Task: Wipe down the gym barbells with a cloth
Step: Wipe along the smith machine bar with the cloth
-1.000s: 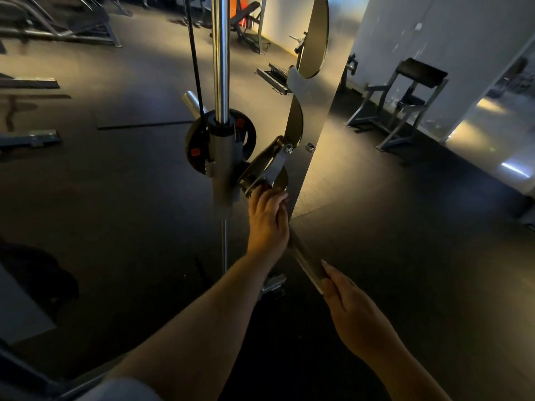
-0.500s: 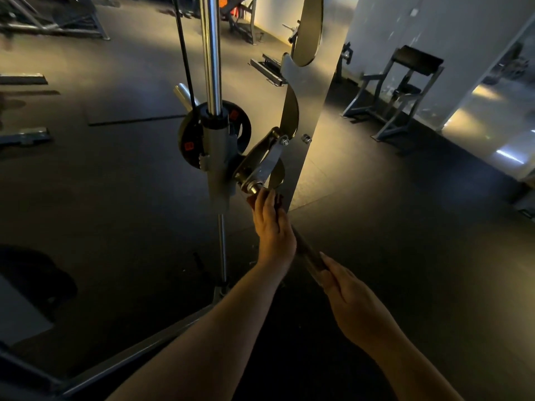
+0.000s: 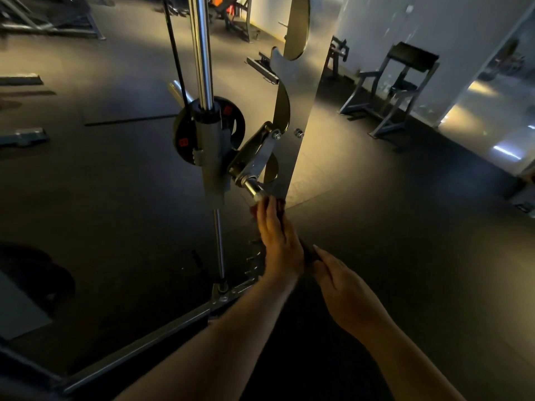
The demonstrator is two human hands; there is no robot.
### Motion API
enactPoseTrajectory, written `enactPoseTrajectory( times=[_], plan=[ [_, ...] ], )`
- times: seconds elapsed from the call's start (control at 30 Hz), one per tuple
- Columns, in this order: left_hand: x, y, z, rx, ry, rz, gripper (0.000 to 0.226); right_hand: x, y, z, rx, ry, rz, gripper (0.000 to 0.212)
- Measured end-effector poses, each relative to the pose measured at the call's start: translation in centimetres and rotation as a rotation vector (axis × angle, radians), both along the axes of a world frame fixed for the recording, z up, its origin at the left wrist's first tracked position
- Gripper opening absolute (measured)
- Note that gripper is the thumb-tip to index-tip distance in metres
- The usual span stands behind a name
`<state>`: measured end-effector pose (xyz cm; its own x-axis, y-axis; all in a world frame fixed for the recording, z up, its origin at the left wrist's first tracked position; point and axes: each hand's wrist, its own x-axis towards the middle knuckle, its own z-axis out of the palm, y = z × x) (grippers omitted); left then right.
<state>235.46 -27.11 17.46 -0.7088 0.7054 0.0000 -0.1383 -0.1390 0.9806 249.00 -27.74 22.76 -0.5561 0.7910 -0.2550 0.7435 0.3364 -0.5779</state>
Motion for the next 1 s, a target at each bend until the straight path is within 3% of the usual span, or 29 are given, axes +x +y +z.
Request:
enactPoseTrajectory(
  times=[0.1, 0.27, 0.4, 0.6, 0.83, 1.0],
  plan=[
    [3.2, -2.5, -0.4, -0.002, 0.084, -0.072, 0.058, 0.1, 0.0, 0.2, -0.033, 0.017, 0.007, 0.049],
    [-1.7, 0.6, 0.7, 0.018, -0.005, -0.015, 0.042, 1.2, -0.5, 0.2, -0.028, -0.015, 0.019, 0.049],
    [-2.9, 1.0, 1.2, 0.000, 0.019, 0.015, 0.049, 3.5, -1.2, 0.1, -0.084, -0.032, 0.000, 0.051],
    [4.2, -3.1, 0.9, 0.016, -0.015, -0.091, 0.048, 4.8, -1.6, -0.1, -0.110, 0.022, -0.009, 0.051],
    [1.2, -1.5, 1.3, 0.018, -0.045, -0.057, 0.043, 5.8, -2.3, 0.3, -0.095, -0.030, 0.006, 0.047],
    [7.0, -4.2, 0.9, 0.008, -0.009, -0.074, 0.051, 7.8, -2.8, 0.3, -0.173, 0.017, 0.003, 0.044]
  ],
)
